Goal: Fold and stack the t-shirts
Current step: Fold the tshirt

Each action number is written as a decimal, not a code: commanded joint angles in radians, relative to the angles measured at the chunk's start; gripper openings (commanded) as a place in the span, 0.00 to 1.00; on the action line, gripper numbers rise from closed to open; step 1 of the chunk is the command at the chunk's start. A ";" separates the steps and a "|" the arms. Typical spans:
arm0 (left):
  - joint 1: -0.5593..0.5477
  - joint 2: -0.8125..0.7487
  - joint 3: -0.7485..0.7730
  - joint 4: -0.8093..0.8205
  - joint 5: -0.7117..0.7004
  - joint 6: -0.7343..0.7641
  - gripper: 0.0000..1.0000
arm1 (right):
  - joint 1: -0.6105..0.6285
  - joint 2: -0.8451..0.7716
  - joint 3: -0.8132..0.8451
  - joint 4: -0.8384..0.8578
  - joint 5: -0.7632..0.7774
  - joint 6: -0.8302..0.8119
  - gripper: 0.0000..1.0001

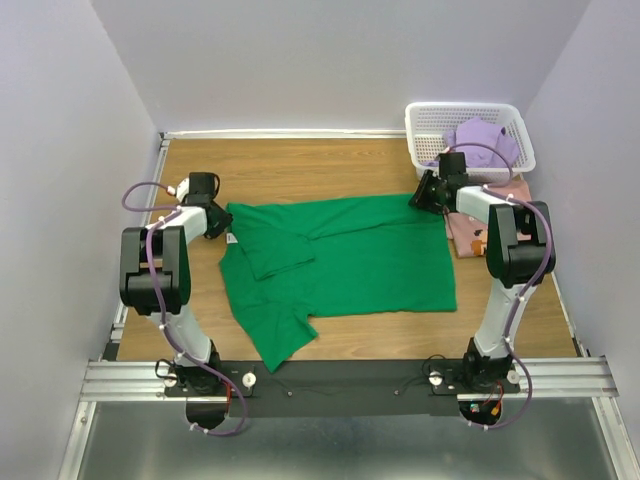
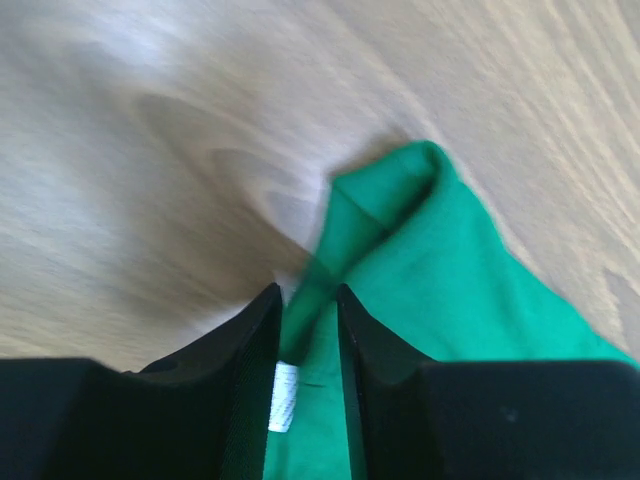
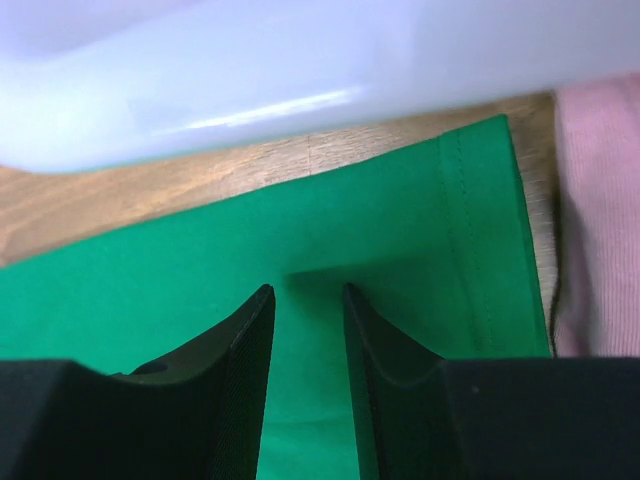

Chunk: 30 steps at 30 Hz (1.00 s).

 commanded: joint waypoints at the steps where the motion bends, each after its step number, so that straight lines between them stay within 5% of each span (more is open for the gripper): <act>1: 0.047 -0.021 -0.105 -0.026 -0.022 -0.018 0.36 | -0.004 0.012 -0.073 0.011 0.111 0.080 0.41; 8: 0.086 -0.055 -0.154 -0.017 0.007 -0.013 0.35 | -0.005 -0.058 -0.163 0.028 0.145 0.114 0.42; 17: 0.055 -0.121 -0.022 0.029 0.102 0.091 0.57 | -0.005 -0.066 -0.123 0.037 0.072 0.062 0.42; 30: 0.003 0.045 0.122 0.058 0.162 0.189 0.53 | -0.005 -0.049 -0.117 0.039 0.062 0.050 0.42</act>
